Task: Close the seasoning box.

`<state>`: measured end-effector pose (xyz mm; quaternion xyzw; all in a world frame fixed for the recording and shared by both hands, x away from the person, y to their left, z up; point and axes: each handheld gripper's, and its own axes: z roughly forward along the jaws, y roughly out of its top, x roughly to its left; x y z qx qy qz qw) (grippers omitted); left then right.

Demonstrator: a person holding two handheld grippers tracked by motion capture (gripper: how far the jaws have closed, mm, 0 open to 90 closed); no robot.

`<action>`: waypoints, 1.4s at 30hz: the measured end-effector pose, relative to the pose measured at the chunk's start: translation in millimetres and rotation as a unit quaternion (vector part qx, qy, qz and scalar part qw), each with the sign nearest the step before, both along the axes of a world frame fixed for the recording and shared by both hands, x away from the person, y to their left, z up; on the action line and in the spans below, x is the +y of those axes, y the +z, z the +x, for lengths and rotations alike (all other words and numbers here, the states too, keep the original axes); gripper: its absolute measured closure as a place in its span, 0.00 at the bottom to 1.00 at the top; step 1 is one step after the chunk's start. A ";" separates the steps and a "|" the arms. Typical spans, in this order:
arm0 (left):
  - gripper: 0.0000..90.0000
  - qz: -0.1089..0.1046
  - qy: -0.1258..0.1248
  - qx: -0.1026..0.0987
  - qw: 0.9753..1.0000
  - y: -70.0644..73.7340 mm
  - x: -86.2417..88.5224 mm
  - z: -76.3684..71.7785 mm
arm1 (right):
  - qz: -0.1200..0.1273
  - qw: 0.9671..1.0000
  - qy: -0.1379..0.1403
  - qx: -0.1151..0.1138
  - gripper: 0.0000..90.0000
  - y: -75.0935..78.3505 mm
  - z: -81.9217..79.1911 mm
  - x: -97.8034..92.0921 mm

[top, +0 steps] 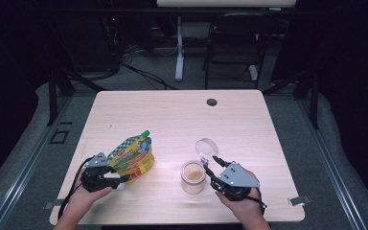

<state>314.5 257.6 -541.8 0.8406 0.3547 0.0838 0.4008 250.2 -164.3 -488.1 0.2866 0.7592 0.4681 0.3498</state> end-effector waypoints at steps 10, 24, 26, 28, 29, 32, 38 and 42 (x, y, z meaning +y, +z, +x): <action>0.53 0.004 -0.005 0.000 1.000 0.8 -1.1 -0.4 | 0.032 0.999 -0.024 0.006 0.61 2.8 3.6 -15.6; 0.52 0.005 -0.004 -0.003 1.000 1.9 0.3 -1.6 | 0.056 0.997 -0.039 0.038 0.54 -5.5 18.5 -23.8; 0.51 0.003 -0.002 -0.004 1.000 1.9 -0.1 -2.0 | 0.059 0.997 -0.039 0.040 0.52 -6.2 20.2 -24.2; 0.50 0.001 -0.001 -0.006 1.000 0.9 0.4 -4.7 | 0.063 0.996 -0.039 0.043 0.52 -6.9 22.2 -24.5; 0.50 0.004 -0.003 -0.004 1.000 0.7 1.0 -6.8 | 0.066 0.996 -0.039 0.045 0.52 -7.2 23.1 -24.4; 0.50 0.003 -0.004 -0.007 1.000 0.8 5.2 -13.2 | 0.065 0.996 -0.035 0.047 0.51 -8.3 26.0 -23.1; 0.50 -0.011 0.009 -0.013 1.000 2.9 12.6 -16.9 | 0.062 0.996 -0.033 0.048 0.51 -9.0 29.7 -22.1; 0.50 -0.007 0.009 -0.013 1.000 2.4 12.3 -17.8 | 0.071 0.996 -0.033 0.051 0.51 -9.1 33.2 -22.6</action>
